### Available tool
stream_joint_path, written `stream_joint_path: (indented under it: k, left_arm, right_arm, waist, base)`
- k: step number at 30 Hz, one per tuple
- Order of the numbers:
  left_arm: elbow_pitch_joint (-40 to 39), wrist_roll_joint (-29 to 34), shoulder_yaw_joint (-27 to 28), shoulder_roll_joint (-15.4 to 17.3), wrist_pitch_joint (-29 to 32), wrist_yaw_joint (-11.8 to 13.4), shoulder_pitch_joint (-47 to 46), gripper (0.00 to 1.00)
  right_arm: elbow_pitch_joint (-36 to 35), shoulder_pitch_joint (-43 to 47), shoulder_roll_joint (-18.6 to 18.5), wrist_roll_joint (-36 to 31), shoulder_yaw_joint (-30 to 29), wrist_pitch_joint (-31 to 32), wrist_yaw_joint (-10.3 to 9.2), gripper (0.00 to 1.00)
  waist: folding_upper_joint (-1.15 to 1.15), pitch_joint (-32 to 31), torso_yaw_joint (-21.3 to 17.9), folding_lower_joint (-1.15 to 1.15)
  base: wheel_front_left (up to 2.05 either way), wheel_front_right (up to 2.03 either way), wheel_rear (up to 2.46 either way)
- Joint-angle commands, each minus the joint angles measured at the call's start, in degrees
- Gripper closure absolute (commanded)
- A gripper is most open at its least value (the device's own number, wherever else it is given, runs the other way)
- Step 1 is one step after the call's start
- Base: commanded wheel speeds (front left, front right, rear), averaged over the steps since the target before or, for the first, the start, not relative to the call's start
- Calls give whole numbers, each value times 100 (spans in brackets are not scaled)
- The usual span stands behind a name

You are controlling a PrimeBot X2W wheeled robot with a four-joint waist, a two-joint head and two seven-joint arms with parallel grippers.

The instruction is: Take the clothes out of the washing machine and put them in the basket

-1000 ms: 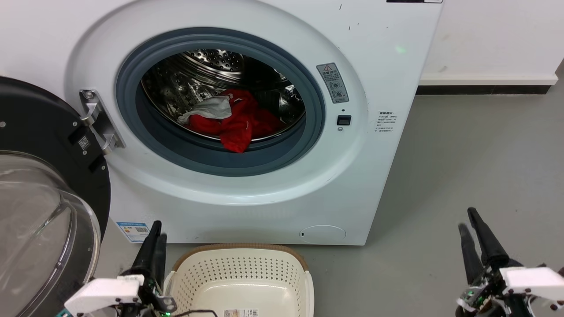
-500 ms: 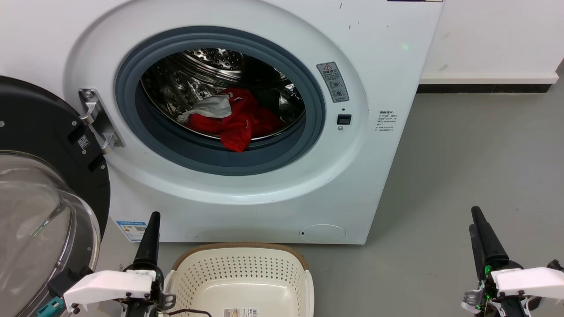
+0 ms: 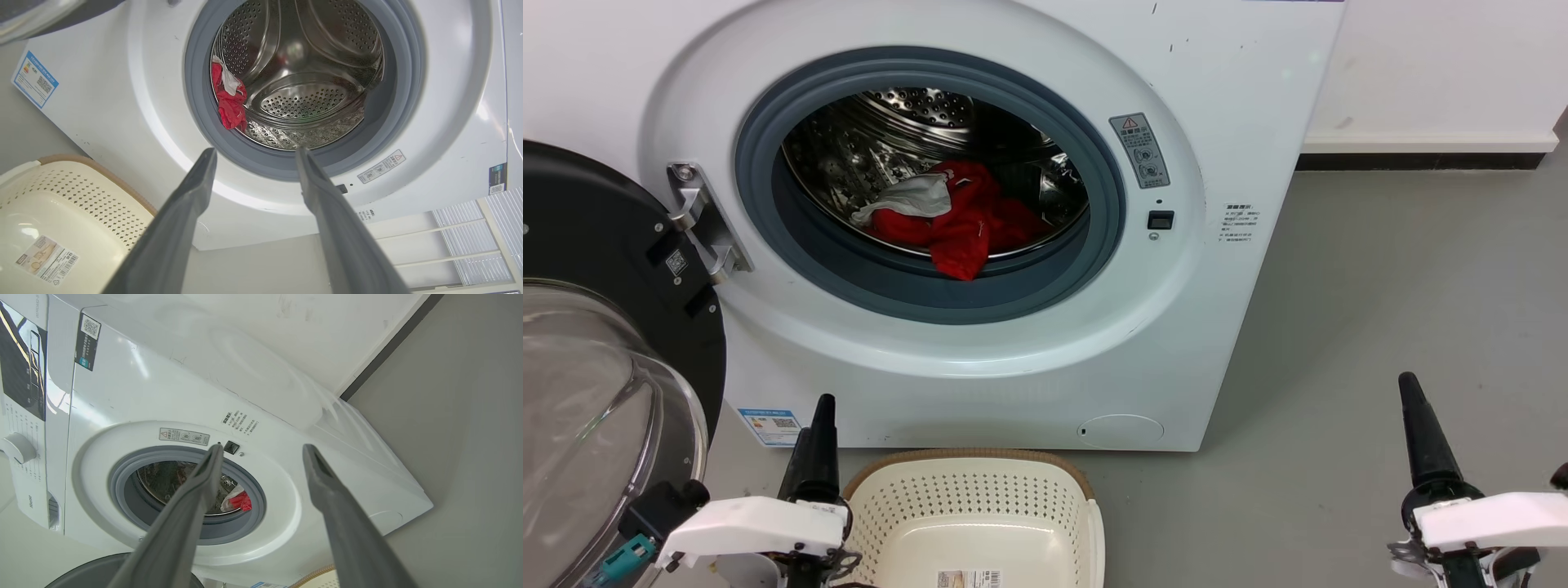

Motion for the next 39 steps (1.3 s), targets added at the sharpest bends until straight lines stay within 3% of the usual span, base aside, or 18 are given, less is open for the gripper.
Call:
stream_joint_path:
  k: [1, 17, 39]
  left_arm:
    - [-133, 270, -39, 15, -72, 57, -36, 0]
    - [-385, 1619, -260, 18, -388, 411, 92, 0]
    - [-591, 3012, -422, 22, -736, 625, 308, 0]
  right_arm:
    - [-182, -7, -15, -325, 29, -72, 0, 0]
    - [-492, 207, -15, -2044, 126, -391, 0, 0]
    - [-697, 431, -15, -3614, 229, -743, 0, 0]
  waist:
    - [0, 1, -1, 0]
    - [0, 14, -13, 0]
    - [0, 9, -24, 0]
  base:
    - [0, 0, 0]
    - [0, 0, 0]
    - [0, 0, 0]
